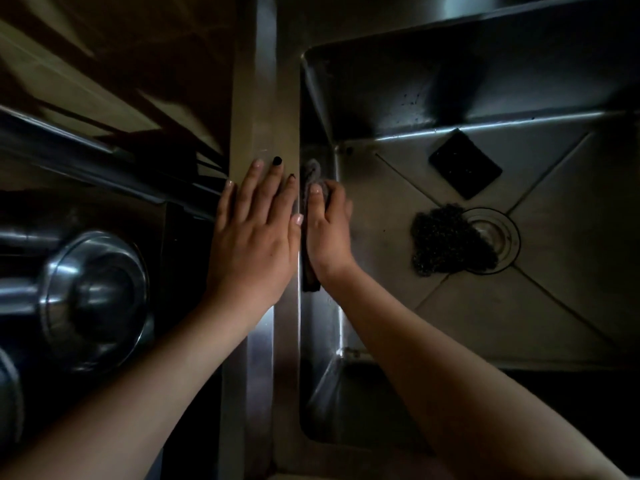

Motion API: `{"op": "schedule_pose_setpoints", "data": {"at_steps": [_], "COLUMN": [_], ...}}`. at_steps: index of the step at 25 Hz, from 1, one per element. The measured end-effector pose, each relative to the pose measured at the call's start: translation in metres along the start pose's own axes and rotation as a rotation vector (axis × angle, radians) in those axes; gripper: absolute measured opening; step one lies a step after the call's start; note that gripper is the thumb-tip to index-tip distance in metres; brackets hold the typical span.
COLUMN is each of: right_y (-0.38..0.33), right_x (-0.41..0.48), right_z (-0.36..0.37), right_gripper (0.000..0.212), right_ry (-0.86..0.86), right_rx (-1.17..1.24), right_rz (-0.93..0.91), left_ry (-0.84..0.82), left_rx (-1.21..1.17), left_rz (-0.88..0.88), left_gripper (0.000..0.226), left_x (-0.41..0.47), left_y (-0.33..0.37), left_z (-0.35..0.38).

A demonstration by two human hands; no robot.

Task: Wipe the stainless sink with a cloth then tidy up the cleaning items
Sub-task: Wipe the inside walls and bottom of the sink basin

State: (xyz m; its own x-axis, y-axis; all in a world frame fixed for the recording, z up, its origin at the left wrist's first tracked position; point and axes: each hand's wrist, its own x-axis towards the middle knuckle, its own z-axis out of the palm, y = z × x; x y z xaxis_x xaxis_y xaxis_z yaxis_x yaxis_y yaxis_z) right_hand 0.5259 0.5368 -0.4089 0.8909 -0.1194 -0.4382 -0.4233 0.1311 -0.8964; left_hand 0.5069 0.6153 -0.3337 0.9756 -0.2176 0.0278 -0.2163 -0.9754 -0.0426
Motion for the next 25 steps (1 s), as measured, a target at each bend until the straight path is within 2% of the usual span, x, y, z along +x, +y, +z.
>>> {"op": "schedule_pose_setpoints", "data": {"at_steps": [11,18,20,25], "right_y": [0.082,0.066,0.045,-0.003], "right_x": [0.034,-0.006,-0.026,-0.055], "right_z": [-0.007,-0.009,-0.008,-0.006], "right_gripper": [0.043,0.045,0.044,0.023], "right_ry": [0.043,0.025,-0.011,-0.055], "right_rx": [-0.219,-0.259,-0.242,-0.011], "right_rz": [0.408,0.649,0.582,0.215], "left_ry": [0.039,0.039,0.035,0.017], "left_rx": [0.013,0.024,0.020,0.003], "left_rz": [0.007,-0.001,-0.001,-0.009], "left_gripper": [0.046,0.045,0.046,0.048], "left_x": [0.000,0.000,0.002,0.000], "left_y": [-0.001,-0.002,-0.002,-0.001], "left_z": [0.003,0.005,0.004,0.003]}}
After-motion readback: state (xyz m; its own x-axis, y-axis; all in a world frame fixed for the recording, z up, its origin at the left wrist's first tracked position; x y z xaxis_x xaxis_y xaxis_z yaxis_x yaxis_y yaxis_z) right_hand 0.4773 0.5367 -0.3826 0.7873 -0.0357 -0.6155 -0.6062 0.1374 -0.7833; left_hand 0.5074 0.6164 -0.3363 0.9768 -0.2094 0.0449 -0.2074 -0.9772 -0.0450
